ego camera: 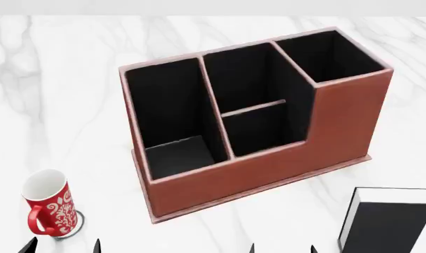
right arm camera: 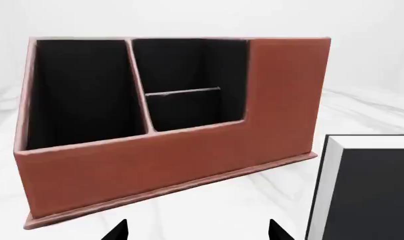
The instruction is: Pick up the book and place it in the left compartment of the caddy.
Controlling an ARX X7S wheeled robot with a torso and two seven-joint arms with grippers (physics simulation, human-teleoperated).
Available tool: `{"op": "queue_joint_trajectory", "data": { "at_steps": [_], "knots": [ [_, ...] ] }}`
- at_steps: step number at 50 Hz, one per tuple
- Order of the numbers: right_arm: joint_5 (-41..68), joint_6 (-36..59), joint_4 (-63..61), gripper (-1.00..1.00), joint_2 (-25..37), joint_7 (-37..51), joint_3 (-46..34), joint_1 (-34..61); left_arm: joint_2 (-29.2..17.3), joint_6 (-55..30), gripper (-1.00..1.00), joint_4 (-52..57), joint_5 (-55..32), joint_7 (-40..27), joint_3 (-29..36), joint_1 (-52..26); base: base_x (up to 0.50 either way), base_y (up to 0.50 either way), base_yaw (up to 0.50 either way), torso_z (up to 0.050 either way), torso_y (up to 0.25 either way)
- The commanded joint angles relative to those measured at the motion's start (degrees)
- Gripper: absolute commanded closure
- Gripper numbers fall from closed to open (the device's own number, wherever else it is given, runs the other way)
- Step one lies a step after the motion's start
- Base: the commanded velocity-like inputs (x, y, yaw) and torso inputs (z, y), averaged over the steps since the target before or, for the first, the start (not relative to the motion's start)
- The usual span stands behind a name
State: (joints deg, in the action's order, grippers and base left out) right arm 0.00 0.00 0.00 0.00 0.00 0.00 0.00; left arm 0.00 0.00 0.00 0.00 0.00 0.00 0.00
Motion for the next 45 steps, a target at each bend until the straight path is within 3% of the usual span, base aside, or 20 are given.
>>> {"op": "queue_joint_trajectory", "data": {
  "at_steps": [1,21,29,45],
  "knots": [
    [0.7,0.6,-0.5,-1.00,0.9,1.3,-1.2,0.1,-0.9,0.1,-1.00,0.0,-0.8,-1.1,1.1,0.1,0.00,0.00,0.00,0.000,0.000],
    [4.4,2.4,-2.2,-1.00,3.5,4.0,-4.1,0.0,-3.6,0.3,-1.00,0.1,-3.4,-4.3,4.2,0.0,0.00,0.00,0.00,0.000,0.000],
    [9.4,20.2,-14.7,-1.00,5.4,5.0,-3.9,4.6,-4.1,0.1,-1.00,0.5,-4.1,-5.1,4.8,0.1,0.00,0.00,0.00,0.000,0.000],
    [12.0,36.6,-28.6,-1.00,8.5,7.3,-4.3,13.6,-5.1,0.2,-1.00,0.4,-5.1,-6.3,6.0,0.0,0.00,0.00,0.00,0.000,0.000]
  ]
}}
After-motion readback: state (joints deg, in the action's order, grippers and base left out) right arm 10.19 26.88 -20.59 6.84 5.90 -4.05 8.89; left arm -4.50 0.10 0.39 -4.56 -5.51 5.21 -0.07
